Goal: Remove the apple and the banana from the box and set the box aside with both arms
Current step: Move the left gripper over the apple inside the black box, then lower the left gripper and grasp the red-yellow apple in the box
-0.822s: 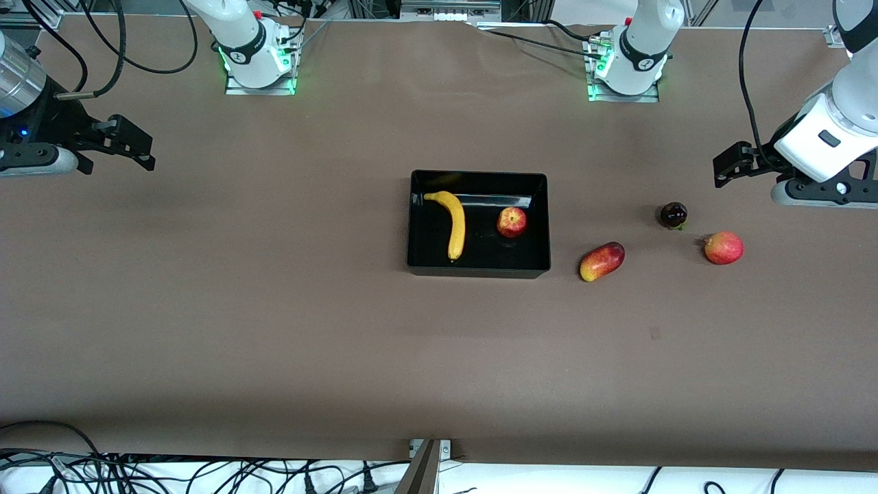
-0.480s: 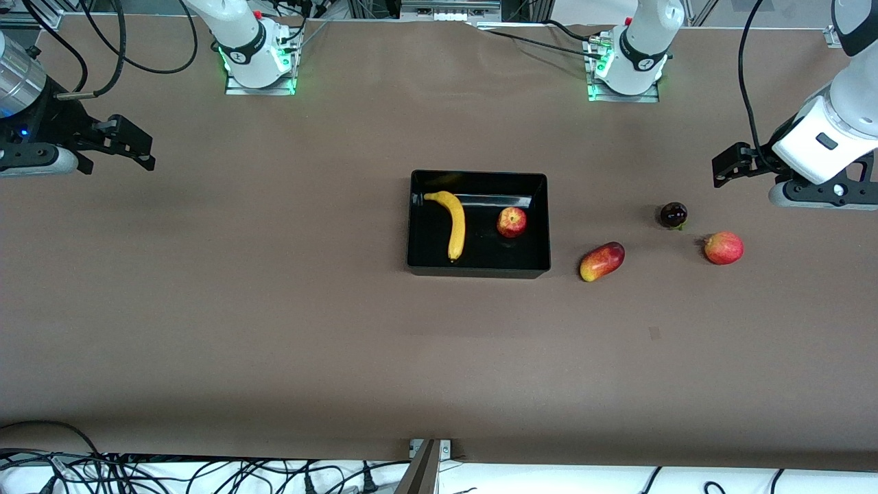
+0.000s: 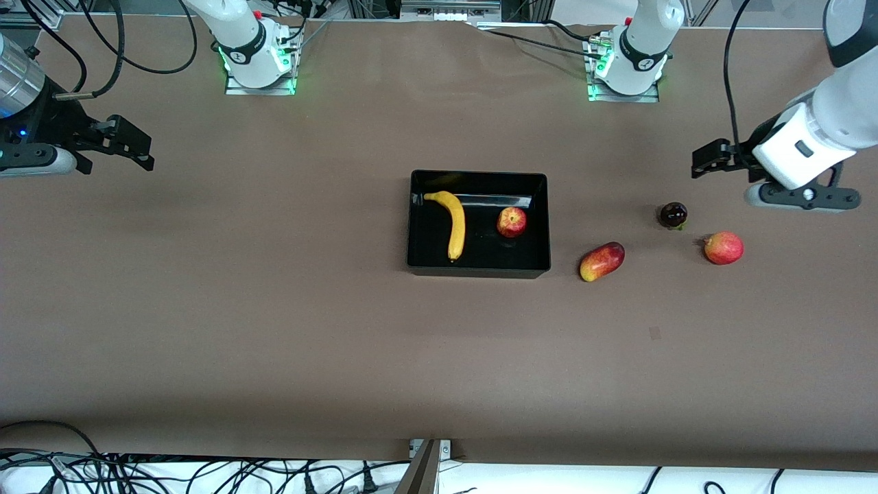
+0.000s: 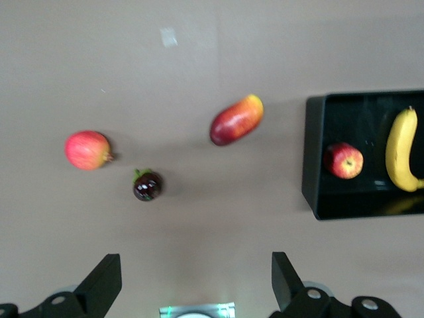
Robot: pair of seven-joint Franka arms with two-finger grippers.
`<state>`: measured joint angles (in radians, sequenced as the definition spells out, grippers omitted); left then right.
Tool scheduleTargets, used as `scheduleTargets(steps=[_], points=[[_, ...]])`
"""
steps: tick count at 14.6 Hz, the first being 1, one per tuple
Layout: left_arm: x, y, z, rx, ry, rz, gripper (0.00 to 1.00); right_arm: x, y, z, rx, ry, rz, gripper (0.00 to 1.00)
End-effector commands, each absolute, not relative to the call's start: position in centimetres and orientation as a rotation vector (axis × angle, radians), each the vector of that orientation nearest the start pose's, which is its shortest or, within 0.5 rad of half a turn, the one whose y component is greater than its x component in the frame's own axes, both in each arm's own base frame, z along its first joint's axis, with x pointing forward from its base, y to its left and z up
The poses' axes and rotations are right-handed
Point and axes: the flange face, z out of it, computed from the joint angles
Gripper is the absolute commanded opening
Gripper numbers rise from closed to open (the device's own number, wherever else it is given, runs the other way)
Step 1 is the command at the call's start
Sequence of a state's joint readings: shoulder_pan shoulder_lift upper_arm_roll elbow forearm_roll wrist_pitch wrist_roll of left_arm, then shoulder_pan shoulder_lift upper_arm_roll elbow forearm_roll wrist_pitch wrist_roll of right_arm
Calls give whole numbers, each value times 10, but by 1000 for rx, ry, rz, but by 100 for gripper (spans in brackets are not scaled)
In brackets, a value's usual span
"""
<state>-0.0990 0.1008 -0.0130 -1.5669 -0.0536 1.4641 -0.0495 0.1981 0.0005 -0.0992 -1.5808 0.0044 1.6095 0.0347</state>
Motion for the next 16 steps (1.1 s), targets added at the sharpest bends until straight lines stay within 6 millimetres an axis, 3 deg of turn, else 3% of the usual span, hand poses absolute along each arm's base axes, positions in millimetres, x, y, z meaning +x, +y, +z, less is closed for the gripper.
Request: scheduleTargets(steps=[1,4,8,10,12,14,16], points=[[569,-117,534,-3139,211,468,100,557,53,627,-3141,-109,-44,100],[581,-168,496,-3121,327,452,100,557,52,627,-3141,-106,-44,100],[588,-264,424,-3098,516,375,100,557,55,627,-3142,-111,-51,100],[593,-292,385,-3093,545,336,100,557,54,628,-3142,-111,-53,100],[577,-336,358,-3062,660,334,100,558,54,628,-3142,-111,-58,100],[558,-362,345,-3031,728,360,100,557,54,627,-3144,-114,-49,100],[558,-359,334,-3017,747,388,100,557,54,627,-3144,-114,-46,100]])
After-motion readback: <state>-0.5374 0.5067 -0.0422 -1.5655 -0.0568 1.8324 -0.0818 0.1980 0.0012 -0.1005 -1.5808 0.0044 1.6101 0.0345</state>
